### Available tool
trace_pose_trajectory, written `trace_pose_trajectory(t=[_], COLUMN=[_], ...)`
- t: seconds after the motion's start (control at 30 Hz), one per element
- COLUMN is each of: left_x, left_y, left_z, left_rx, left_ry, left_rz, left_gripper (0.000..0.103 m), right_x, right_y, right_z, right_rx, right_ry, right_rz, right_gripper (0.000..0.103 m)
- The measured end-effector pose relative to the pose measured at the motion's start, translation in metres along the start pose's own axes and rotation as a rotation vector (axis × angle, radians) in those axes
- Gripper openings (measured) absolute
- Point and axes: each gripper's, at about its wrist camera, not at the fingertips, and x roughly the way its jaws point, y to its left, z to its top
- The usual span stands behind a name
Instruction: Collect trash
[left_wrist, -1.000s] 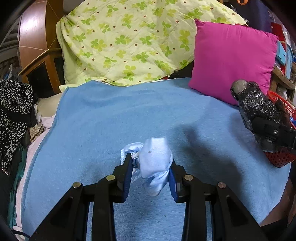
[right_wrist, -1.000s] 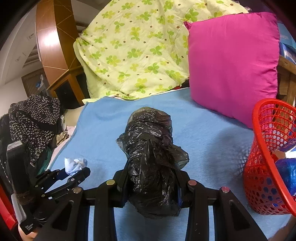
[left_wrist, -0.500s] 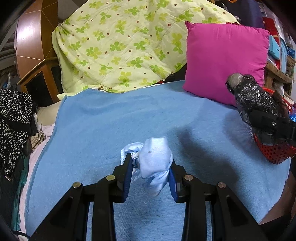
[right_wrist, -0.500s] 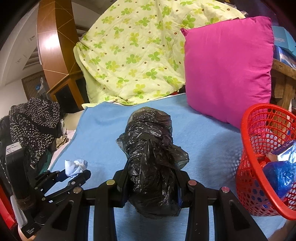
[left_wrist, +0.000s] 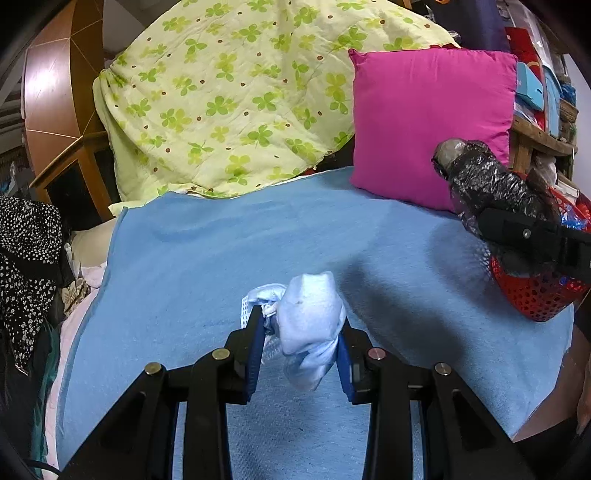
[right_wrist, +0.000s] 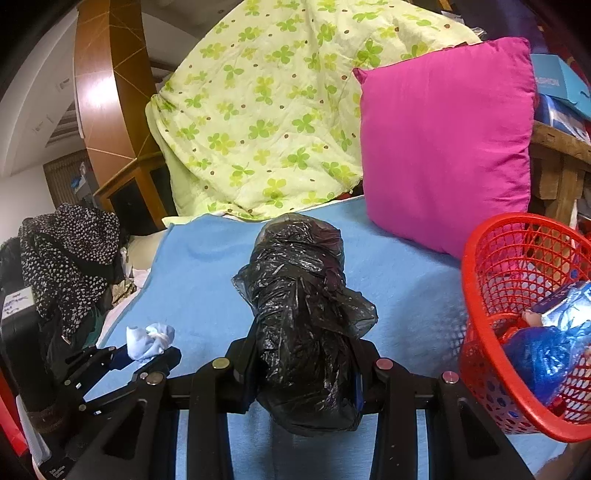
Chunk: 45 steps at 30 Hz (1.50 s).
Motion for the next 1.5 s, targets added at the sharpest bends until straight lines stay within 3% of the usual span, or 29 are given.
trace_pose_trajectory(t=[1.2, 1.5], left_x=[-0.016, -0.017], left_y=[-0.058, -0.062], left_z=[0.018, 0.019], left_rx=[0.089, 0.098], left_ry=[-0.033, -0.042], left_rz=[-0.068, -0.065], left_gripper=[0.037, 0.037], right_x=[-0.047, -0.074], right_y=[-0.044, -0.058], right_z=[0.01, 0.012], right_rx=[0.105, 0.138], right_ry=[-0.149, -0.269], right_rz=[-0.039, -0.042], right_gripper=[0.04, 0.042])
